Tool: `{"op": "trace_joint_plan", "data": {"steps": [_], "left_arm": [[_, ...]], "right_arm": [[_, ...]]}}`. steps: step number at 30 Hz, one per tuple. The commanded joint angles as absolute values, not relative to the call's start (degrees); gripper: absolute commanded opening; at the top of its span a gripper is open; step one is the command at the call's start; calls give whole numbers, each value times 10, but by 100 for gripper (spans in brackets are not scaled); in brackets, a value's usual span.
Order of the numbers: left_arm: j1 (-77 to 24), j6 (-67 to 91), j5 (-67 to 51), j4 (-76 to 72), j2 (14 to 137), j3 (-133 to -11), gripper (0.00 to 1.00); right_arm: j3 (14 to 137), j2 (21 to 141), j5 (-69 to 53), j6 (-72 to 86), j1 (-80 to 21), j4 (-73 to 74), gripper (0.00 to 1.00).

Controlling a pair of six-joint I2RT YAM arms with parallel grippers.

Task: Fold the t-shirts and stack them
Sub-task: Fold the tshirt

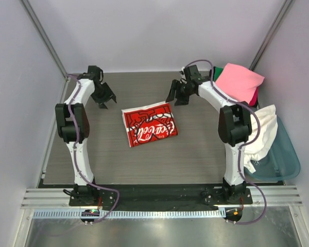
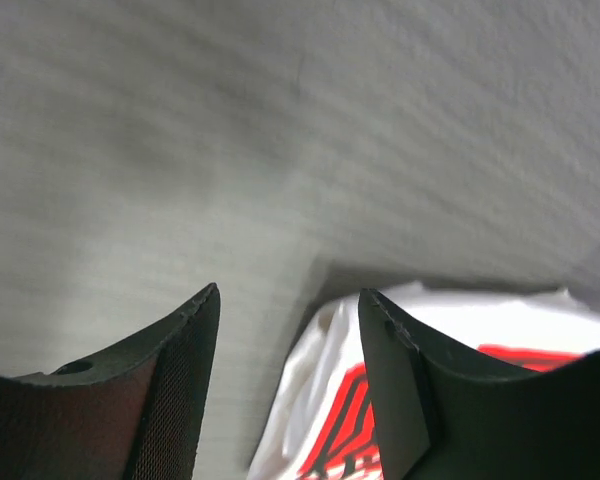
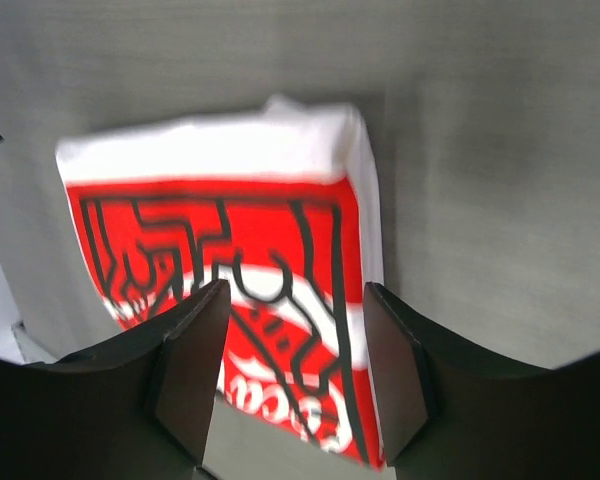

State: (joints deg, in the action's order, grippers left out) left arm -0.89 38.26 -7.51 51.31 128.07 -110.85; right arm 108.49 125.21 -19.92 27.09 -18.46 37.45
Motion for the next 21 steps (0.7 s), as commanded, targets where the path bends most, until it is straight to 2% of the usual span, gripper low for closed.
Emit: {"op": "trace_joint_plan", "data": {"steps": [1, 10, 16, 21], "left_arm": [[-17, 371, -80, 507, 1173, -1041, 59], [-34, 381, -96, 430, 957, -749, 55], [-42, 387, -102, 406, 870, -643, 54], [-42, 384, -105, 404, 814, -583, 53]], "right_arm": [[957, 1131, -242, 279, -188, 282, 61], [724, 1056, -200, 305, -200, 205, 48], [648, 1049, -200, 336, -253, 147, 31], [613, 1026, -182, 371, -298, 130, 27]]}}
